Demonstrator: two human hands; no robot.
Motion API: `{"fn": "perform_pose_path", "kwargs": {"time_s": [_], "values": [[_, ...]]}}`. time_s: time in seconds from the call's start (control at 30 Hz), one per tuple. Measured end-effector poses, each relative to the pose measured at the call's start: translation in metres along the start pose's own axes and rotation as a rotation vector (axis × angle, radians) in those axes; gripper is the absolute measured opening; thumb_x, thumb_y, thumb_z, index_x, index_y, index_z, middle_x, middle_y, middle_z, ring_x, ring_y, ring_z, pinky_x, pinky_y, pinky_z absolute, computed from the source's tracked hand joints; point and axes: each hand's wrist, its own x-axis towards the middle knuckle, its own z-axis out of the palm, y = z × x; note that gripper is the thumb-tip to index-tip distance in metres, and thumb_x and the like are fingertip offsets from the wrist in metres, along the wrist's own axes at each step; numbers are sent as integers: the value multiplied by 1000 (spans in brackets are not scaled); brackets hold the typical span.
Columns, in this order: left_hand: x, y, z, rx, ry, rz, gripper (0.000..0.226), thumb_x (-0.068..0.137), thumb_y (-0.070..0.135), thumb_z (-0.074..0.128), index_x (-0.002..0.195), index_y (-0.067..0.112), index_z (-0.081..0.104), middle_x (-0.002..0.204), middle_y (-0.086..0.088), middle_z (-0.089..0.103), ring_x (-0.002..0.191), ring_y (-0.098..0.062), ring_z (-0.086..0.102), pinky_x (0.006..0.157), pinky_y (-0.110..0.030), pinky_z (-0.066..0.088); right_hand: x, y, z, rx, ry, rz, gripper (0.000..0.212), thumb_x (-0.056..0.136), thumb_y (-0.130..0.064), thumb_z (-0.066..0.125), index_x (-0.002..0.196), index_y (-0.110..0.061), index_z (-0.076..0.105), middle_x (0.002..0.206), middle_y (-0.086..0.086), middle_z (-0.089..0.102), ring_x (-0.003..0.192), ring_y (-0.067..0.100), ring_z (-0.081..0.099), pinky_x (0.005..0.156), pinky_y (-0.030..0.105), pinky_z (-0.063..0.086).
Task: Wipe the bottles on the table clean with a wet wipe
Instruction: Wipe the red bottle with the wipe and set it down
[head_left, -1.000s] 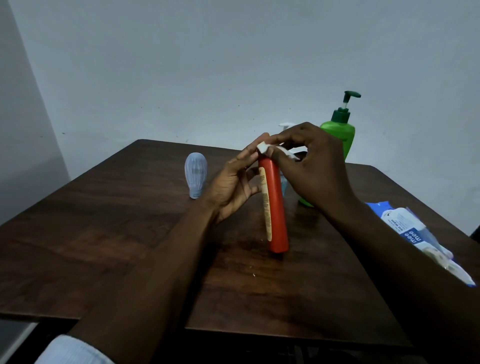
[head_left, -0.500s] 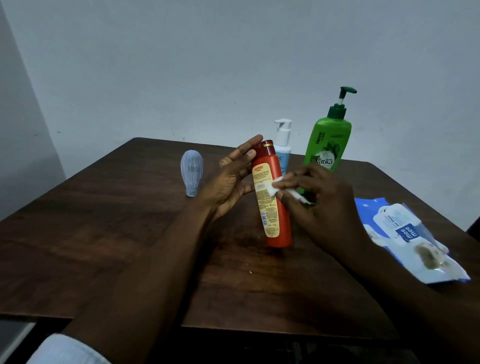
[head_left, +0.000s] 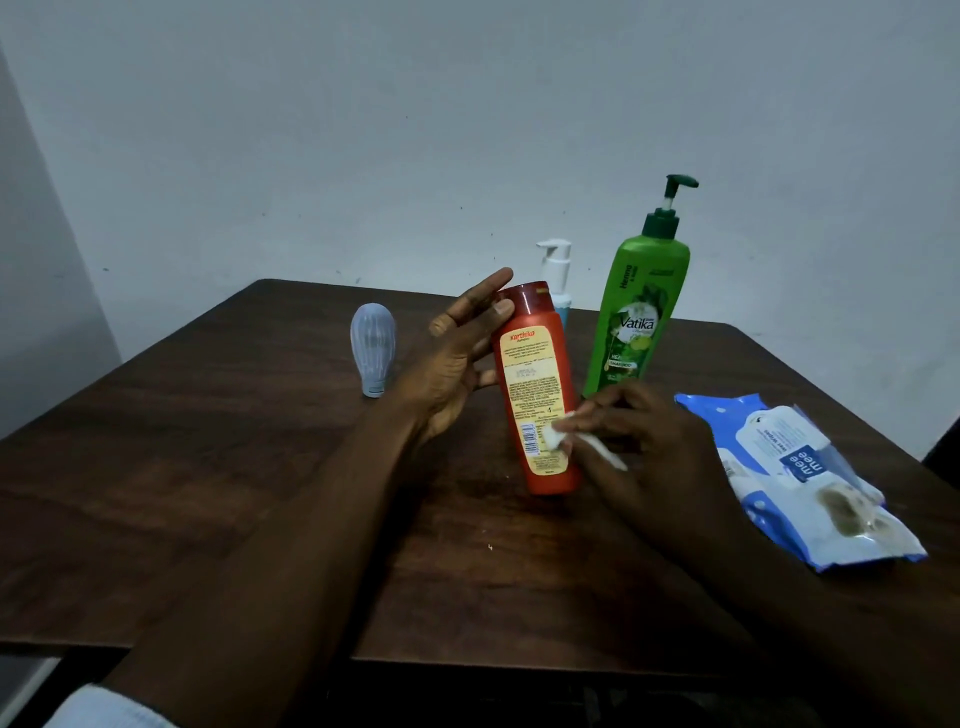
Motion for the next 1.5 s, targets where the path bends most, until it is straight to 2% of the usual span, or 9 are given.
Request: {"fn": "perform_pose_path", "kwargs": {"time_s": [0.1,0.3,0.53,0.6,0.87,1.0,1.2,1.33,1.5], "values": [[-2,1,2,11,-2,15,33,96,19,60,126,31,65,131,-2,66,119,-23,65,81,-38,61,35,-2,0,-35,115,-13,20,85,-27,75,103,-20,78,100,-7,63,90,-1,58,74,2,45],[-5,-4,1,-129,-145,-32,40,102,25,41,140,22,56,135,-10,63,129,-30,57,102,-49,51,88,-6,-15,19,318,-20,14,86,-19,77,99,-18,78,96,-4,69,88,-5,61,76,5,48],[-6,-9,7,-163,-325,-109,49,98,26,45,144,43,47,126,-9,66,119,-27,62,93,-51,56,91,0,-14,43,390,-13,15,87,-16,75,102,-19,77,98,-6,71,92,-9,61,82,10,51],[-6,-11,9,-186,-331,-115,51,98,26,45,145,44,45,142,-12,57,130,-31,56,98,-54,52,89,-1,-11,30,410,-31,16,87,-16,75,103,-17,78,99,-3,71,92,-3,63,83,15,53],[-5,-20,7,-294,-295,-102,53,103,20,40,155,24,35,139,-16,56,125,-28,57,109,-53,45,93,-20,10,-221,263,-257,17,88,-10,68,102,-6,77,103,10,64,99,25,59,84,31,48],[-6,-22,6,-311,-287,-127,53,103,20,38,156,20,33,146,-22,47,131,-33,49,113,-55,39,95,-19,11,-320,188,-328,20,88,-9,64,103,-6,77,103,11,62,95,26,56,80,31,46],[-10,-20,13,-348,-294,-149,55,99,18,44,153,27,39,151,-15,50,131,-29,55,110,-50,43,89,-5,-3,-146,328,-137,14,89,-13,73,101,-9,78,96,7,65,90,10,59,79,10,40],[-11,-22,13,-368,-269,-162,52,97,21,41,148,27,43,128,-15,68,113,-27,68,99,-48,51,93,-6,-3,-120,375,-61,18,90,-25,73,100,-12,78,95,4,68,88,9,61,79,15,44],[-9,-22,7,-433,-277,-188,54,103,27,38,157,22,33,148,-16,52,132,-30,55,109,-51,45,101,-16,4,-148,277,-194,15,90,-13,71,104,-9,77,99,6,63,100,15,61,84,23,47]]}}
